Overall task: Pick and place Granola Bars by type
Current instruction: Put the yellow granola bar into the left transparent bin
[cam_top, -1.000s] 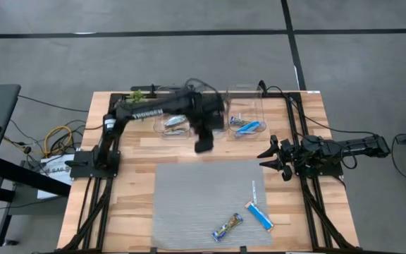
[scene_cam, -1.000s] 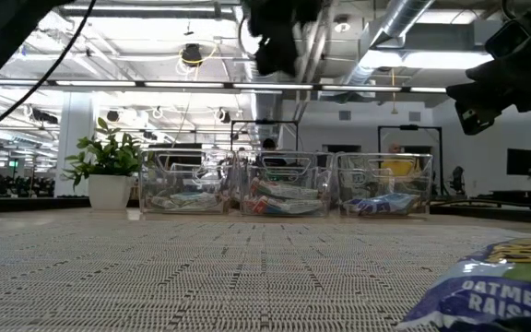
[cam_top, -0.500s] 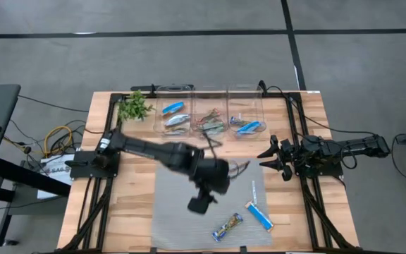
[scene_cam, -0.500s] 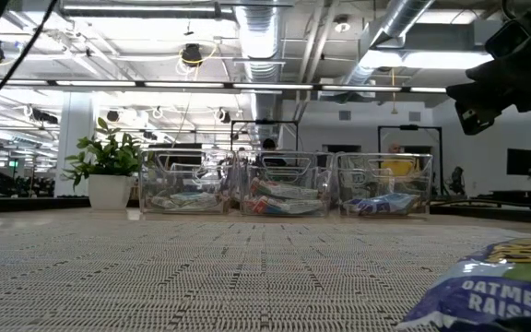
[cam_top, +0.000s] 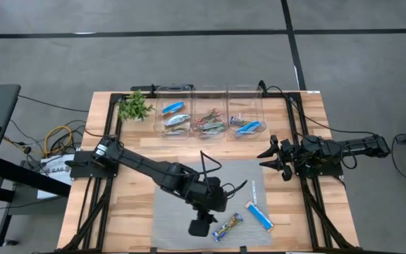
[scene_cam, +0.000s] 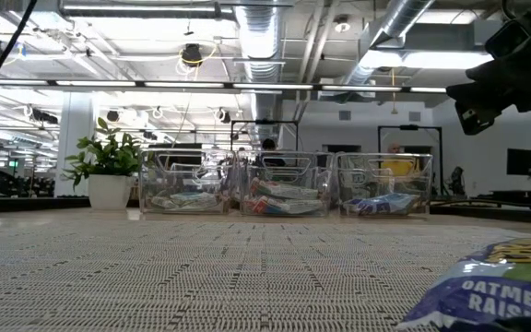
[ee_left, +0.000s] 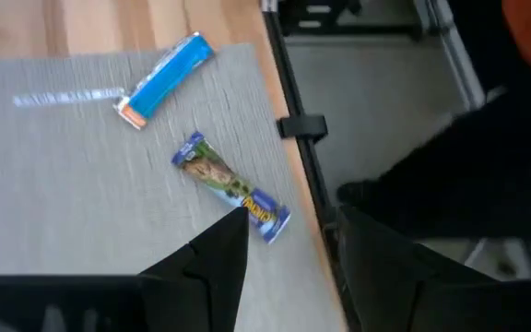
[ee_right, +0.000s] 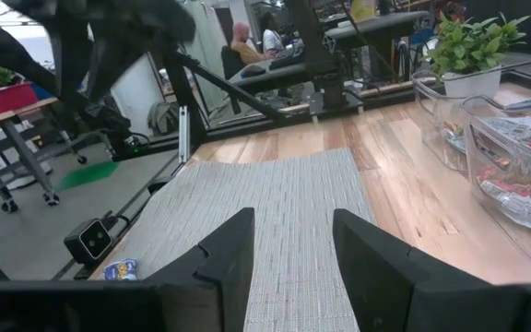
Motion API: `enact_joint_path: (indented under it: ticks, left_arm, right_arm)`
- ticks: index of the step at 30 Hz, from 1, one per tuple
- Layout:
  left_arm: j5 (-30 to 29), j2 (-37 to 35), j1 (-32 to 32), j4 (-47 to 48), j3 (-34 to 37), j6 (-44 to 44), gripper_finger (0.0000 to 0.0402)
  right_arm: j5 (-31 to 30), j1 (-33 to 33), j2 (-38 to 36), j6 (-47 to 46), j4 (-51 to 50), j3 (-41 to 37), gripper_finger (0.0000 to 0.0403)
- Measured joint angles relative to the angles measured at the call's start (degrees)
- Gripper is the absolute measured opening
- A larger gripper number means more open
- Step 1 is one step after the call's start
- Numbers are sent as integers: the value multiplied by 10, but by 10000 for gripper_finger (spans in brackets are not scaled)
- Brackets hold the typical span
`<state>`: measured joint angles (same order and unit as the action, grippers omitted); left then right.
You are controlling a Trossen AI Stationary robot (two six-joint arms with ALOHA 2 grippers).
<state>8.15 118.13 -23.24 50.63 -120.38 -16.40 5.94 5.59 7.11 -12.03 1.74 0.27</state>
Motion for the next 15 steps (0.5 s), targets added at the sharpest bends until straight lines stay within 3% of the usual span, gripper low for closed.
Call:
enact_joint_path:
  ticks: [9,15]
  left_arm:
    - [-31,1,12,-188,162,-307,157]
    - [-44,2,20,-248,249,-418,157]
  right_arm:
    - [0,0,0,0,0,0,144]
    - [0,0,0,0,0,0,141]
